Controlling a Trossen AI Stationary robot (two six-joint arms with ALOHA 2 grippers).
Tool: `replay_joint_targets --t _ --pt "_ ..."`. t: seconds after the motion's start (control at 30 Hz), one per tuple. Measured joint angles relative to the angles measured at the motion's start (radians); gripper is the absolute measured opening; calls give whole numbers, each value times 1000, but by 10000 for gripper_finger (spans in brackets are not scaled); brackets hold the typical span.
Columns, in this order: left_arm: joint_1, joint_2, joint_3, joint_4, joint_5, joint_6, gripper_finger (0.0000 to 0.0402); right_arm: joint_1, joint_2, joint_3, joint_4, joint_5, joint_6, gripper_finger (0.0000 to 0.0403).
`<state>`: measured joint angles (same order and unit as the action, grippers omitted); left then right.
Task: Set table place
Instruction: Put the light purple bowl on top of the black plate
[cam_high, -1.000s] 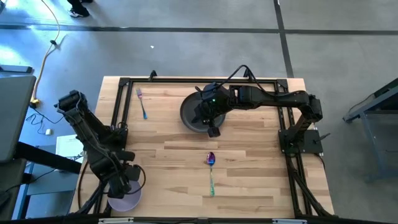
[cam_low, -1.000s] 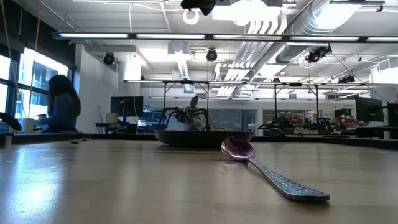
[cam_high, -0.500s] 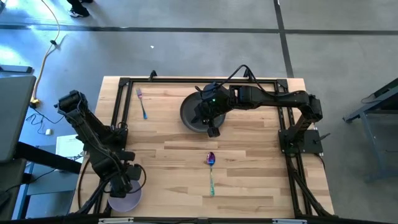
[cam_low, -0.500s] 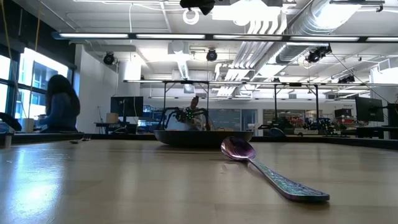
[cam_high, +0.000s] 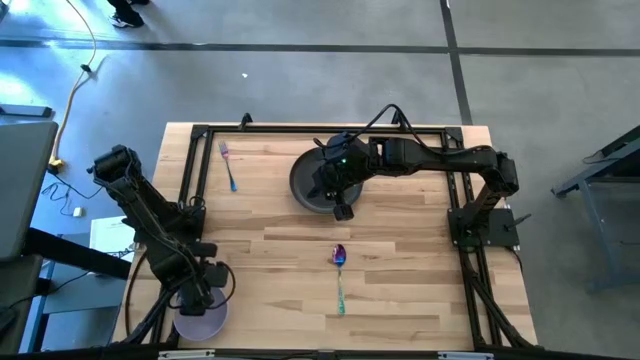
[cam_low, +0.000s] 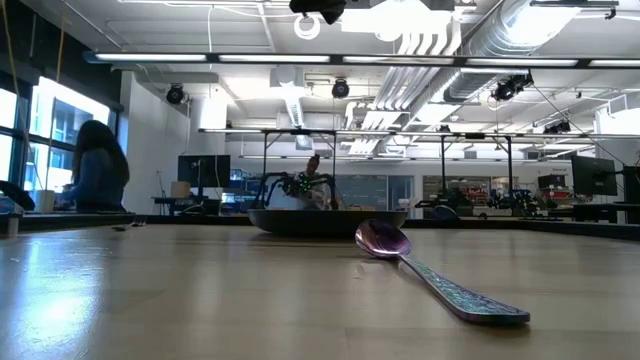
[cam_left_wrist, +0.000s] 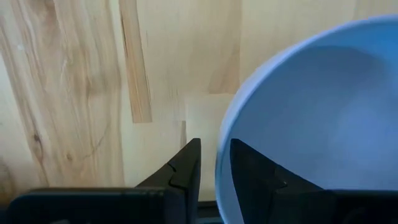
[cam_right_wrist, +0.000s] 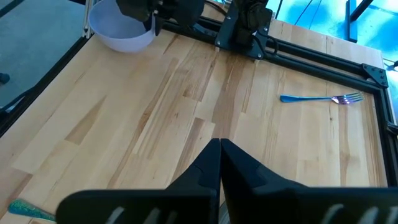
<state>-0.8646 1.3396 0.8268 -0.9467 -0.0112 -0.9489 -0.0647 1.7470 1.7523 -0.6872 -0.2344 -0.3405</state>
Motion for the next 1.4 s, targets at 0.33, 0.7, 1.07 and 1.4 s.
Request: replay_joint_targets --t 0.33,0.7,1.07,1.4 --pt "0 17 0 24 -31 -84 76 0 0 0 13 0 0 0" --pt "0 85 1 47 17 -105 13 0 0 0 13 73 3 0" --pt "6 95 20 77 44 -97 3 0 0 0 12 72 25 0" --pt "148 30 190 -188 -27 -20 1 0 -47 -1 -7 69 39 0"
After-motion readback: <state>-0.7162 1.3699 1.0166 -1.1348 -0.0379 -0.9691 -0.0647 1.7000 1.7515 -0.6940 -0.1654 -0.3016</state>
